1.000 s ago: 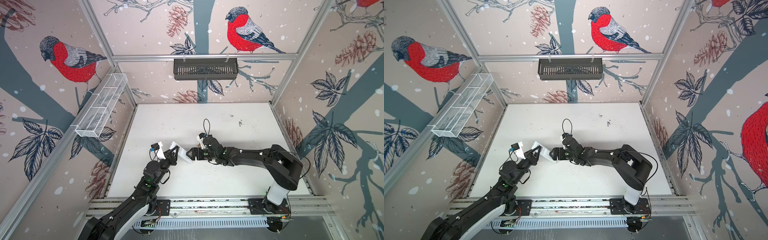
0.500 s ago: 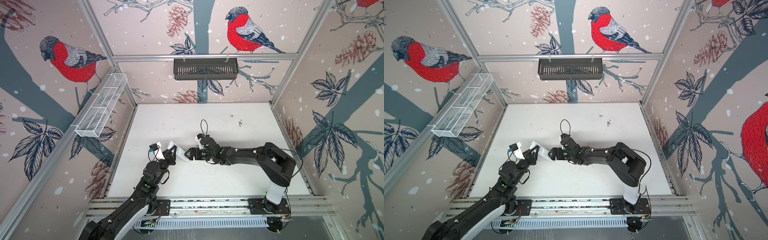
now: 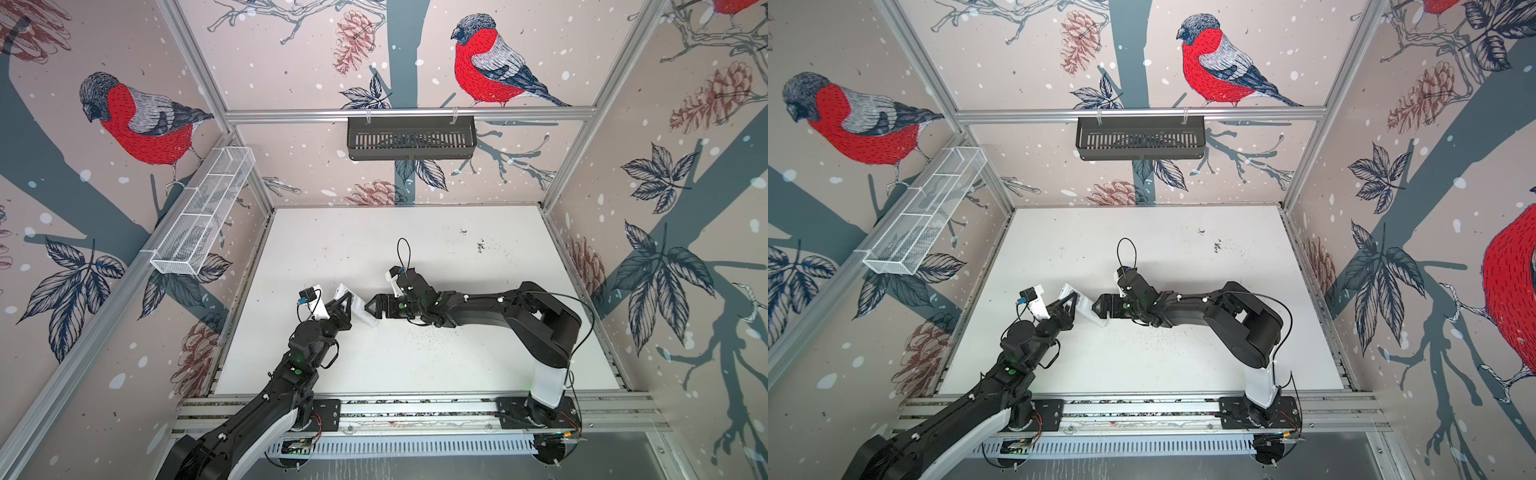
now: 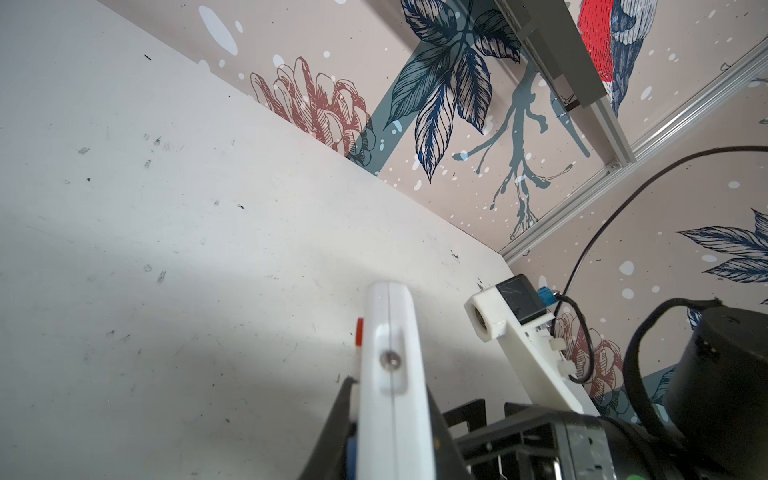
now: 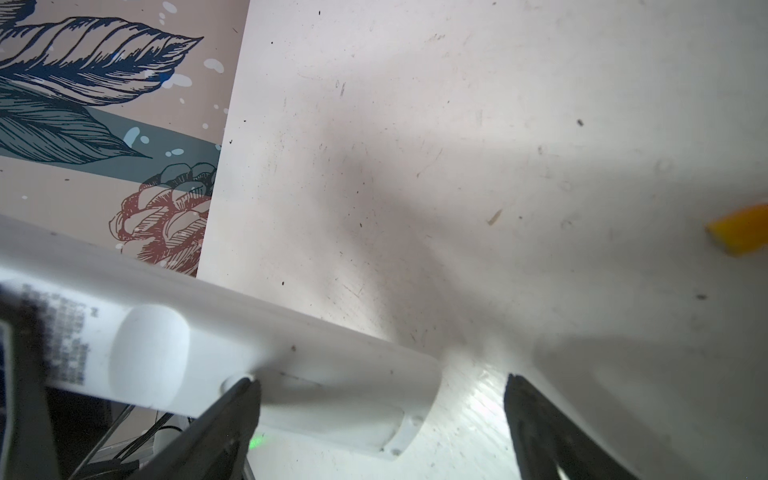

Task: Load the batteries into the remote control
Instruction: 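Push the battery cover tab with the right gripper to slide the cover off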

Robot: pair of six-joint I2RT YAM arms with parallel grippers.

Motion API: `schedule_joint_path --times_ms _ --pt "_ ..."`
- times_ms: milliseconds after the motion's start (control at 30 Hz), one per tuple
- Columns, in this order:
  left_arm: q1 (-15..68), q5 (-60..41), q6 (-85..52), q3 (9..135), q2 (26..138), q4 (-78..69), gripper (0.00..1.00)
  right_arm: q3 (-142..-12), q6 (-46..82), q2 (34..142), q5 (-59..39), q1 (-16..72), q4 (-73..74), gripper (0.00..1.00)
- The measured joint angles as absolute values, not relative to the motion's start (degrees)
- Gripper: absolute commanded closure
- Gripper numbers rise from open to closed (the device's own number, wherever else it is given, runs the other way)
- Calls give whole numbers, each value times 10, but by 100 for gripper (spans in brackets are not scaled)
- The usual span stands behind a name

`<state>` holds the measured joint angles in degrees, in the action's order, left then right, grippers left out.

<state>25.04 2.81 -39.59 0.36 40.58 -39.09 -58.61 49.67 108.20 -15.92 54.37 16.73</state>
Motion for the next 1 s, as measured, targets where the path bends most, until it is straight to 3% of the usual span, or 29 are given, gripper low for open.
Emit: schedule_joint_path --times_ms 700,1000 --pt "250 55 -401 3 405 -369 87 -618 515 1121 -182 545 166 7" --pt "249 81 -386 3 406 -371 87 -685 472 1129 -101 567 69 6"
